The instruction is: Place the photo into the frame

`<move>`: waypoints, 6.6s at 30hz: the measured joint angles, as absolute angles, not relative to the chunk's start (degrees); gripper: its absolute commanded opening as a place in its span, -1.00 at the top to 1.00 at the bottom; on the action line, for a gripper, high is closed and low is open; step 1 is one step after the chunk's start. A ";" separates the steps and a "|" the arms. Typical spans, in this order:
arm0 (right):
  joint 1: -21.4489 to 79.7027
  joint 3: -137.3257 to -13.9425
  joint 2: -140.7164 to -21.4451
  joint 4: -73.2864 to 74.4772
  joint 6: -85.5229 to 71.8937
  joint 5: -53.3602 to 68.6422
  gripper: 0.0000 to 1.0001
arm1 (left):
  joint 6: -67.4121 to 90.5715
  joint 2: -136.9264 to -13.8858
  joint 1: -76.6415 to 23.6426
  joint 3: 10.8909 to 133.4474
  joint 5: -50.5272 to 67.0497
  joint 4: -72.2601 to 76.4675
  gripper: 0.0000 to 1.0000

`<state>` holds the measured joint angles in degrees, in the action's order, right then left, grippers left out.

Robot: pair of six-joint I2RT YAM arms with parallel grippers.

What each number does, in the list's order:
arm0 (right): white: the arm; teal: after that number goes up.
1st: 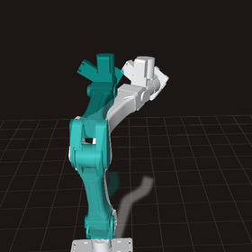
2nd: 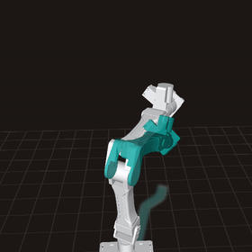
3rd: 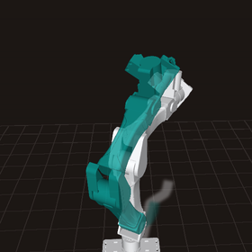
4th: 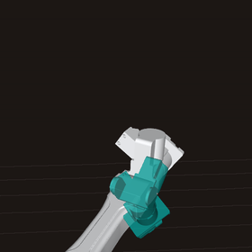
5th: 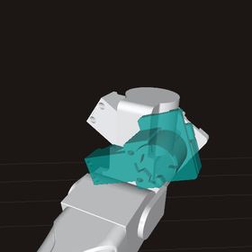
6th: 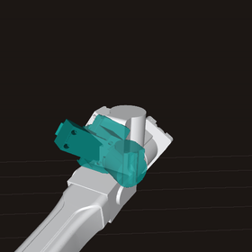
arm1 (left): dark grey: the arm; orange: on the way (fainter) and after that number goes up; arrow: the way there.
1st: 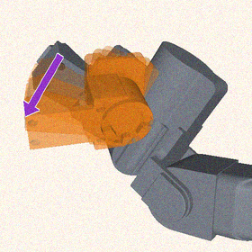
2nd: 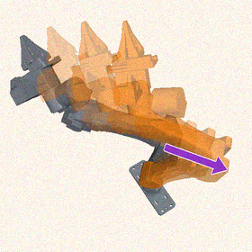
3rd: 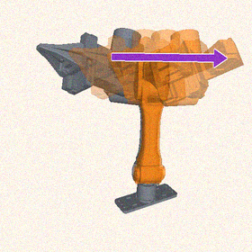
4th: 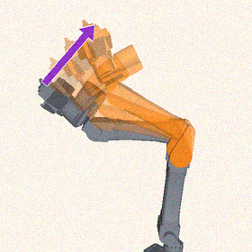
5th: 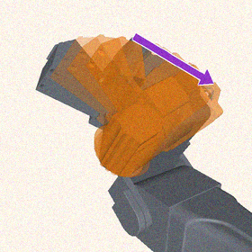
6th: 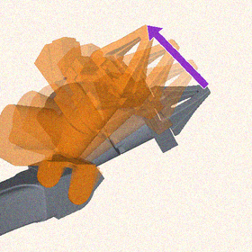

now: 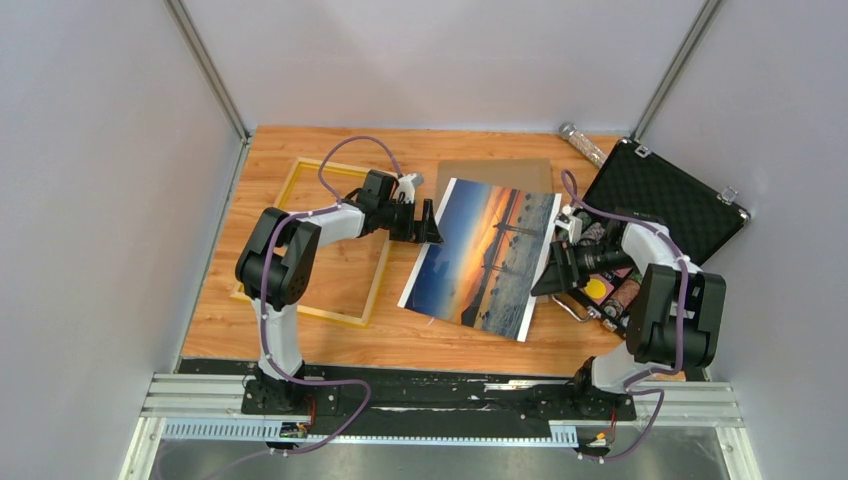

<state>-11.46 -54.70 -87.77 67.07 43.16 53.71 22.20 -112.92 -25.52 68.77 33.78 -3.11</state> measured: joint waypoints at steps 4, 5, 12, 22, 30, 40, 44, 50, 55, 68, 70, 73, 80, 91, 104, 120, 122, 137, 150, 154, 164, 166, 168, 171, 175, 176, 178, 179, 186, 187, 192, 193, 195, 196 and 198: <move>-12.19 -55.90 -89.38 65.89 41.01 54.76 -0.60 | 22.20 -112.92 -25.54 68.77 33.78 -3.07 -0.99; -12.34 -56.42 -89.80 65.69 40.47 55.24 -0.60 | 22.20 -112.92 -25.54 68.77 33.78 -3.05 -0.99; -13.56 -59.22 -92.31 64.38 37.04 60.01 -0.57 | 22.20 -112.92 -25.69 68.77 33.67 -2.85 -0.99; -14.13 -60.47 -95.66 60.69 30.92 63.61 -0.54 | 22.17 -112.99 -25.85 68.77 33.50 -2.42 -0.99; -14.17 -61.49 -96.47 52.80 21.63 64.18 -0.49 | 22.17 -113.27 -26.09 68.77 33.52 -1.54 -0.99; -14.20 -63.02 -98.41 44.01 10.90 64.45 -0.40 | 22.15 -113.60 -26.28 68.77 33.58 -0.75 -0.99; -14.13 -63.94 -100.03 41.01 7.07 63.92 -0.34 | 22.13 -113.60 -26.37 68.77 33.58 -0.64 -0.99; -12.75 -64.29 -101.71 37.67 2.35 63.09 -0.22 | 21.91 -113.78 -26.61 68.77 33.82 -0.10 -0.99; -11.40 -64.55 -103.26 35.92 -0.89 63.44 -0.03 | 21.76 -113.93 -26.65 68.77 34.46 0.38 -0.99; -11.27 -65.65 -104.20 34.70 -2.87 63.55 1.00 | 21.47 -114.02 -26.65 68.77 34.89 0.64 -1.00; -11.27 -65.65 -104.09 34.61 -3.16 63.51 1.00 | 21.28 -113.95 -26.65 68.77 34.89 0.60 -1.00; -11.27 -65.36 -103.26 33.85 -3.70 63.53 1.00 | 20.86 -113.75 -26.63 68.77 34.89 0.14 -1.00; -11.05 -61.91 -96.57 28.93 -7.57 64.42 1.00 | 20.67 -111.90 -24.25 68.66 34.89 -4.34 -1.00; -11.03 -58.15 -89.52 15.88 -19.90 71.13 1.00 | 21.43 -107.00 -16.58 68.64 37.69 -2.90 -1.00; -11.00 -57.58 -82.85 0.86 -35.22 75.59 1.00 | 29.93 -109.45 -16.73 68.62 46.61 9.17 -1.00; -9.06 -54.78 -80.64 -9.47 -43.55 76.69 1.00 | 57.43 -119.68 -16.78 66.41 56.12 36.56 -0.99; -8.78 -53.91 -80.51 -10.28 -43.77 76.79 1.00 | 61.01 -120.55 -16.95 66.41 56.66 40.75 -0.95; -8.64 -50.92 -78.19 -9.17 -39.88 75.59 1.00 | 77.47 -126.87 -18.22 66.50 57.58 59.07 -0.21; -8.71 -50.39 -77.93 -3.84 -32.84 71.24 1.00 | 72.77 -122.43 -17.02 65.21 57.30 52.62 0.16; -8.71 -49.84 -77.71 -2.87 -31.59 69.65 1.00 | 69.43 -120.40 -16.88 65.01 56.97 48.40 0.32; -8.80 -47.03 -77.69 -1.98 -29.04 66.00 0.51 | 64.53 -117.38 -16.86 65.01 56.93 41.87 1.00; -8.80 -46.70 -77.69 -1.87 -28.71 65.69 0.22 | 63.86 -116.62 -16.88 64.99 57.04 40.91 1.00; -8.73 -46.48 -77.69 -1.89 -28.29 65.39 -0.01 | 63.68 -116.01 -16.88 64.99 57.23 40.86 1.00; -8.47 -46.15 -77.71 -1.91 -27.66 64.93 -0.22 | 63.88 -115.46 -16.97 64.95 57.47 40.99 1.00; -8.29 -45.76 -77.95 -1.67 -26.98 64.49 -0.50 | 65.08 -114.69 -16.99 64.16 57.93 42.02 1.00; -8.29 -45.76 -78.02 -1.45 -26.79 64.36 -0.53 | 65.32 -114.45 -16.99 63.99 58.06 42.24 1.00; -8.29 -45.76 -78.15 -1.17 -26.44 63.81 -0.55 | 65.76 -113.80 -16.99 63.61 58.43 42.50 1.00; -8.29 -45.76 -78.19 -1.04 -26.22 63.46 -0.57 | 65.89 -113.25 -16.99 63.35 58.81 42.65 1.00; -8.27 -45.76 -78.81 -0.86 -24.01 61.89 -0.60 | 67.20 -110.00 -17.32 61.89 63.96 46.13 1.00; -8.27 -45.76 -79.18 -0.89 -23.55 61.89 -0.59 | 67.48 -109.60 -17.39 61.63 64.90 46.83 1.00; -8.27 -45.76 -81.43 -0.91 -22.37 62.78 -0.50 | 68.07 -107.81 -17.50 59.79 67.59 48.90 1.00; -8.27 -45.76 -81.71 -0.99 -22.37 63.09 -0.48 | 68.05 -107.66 -17.50 59.53 67.90 49.06 1.00; -8.27 -45.76 -82.17 -1.08 -22.39 63.66 -0.44 | 68.01 -107.57 -17.54 59.18 68.10 49.12 1.00; -8.27 -45.76 -82.32 -1.13 -22.39 64.01 -0.42 | 68.01 -107.57 -17.54 59.11 68.12 49.06 1.00; -8.27 -45.76 -82.46 -1.13 -22.41 64.60 -0.39 | 67.79 -107.57 -17.56 58.96 68.29 49.08 1.00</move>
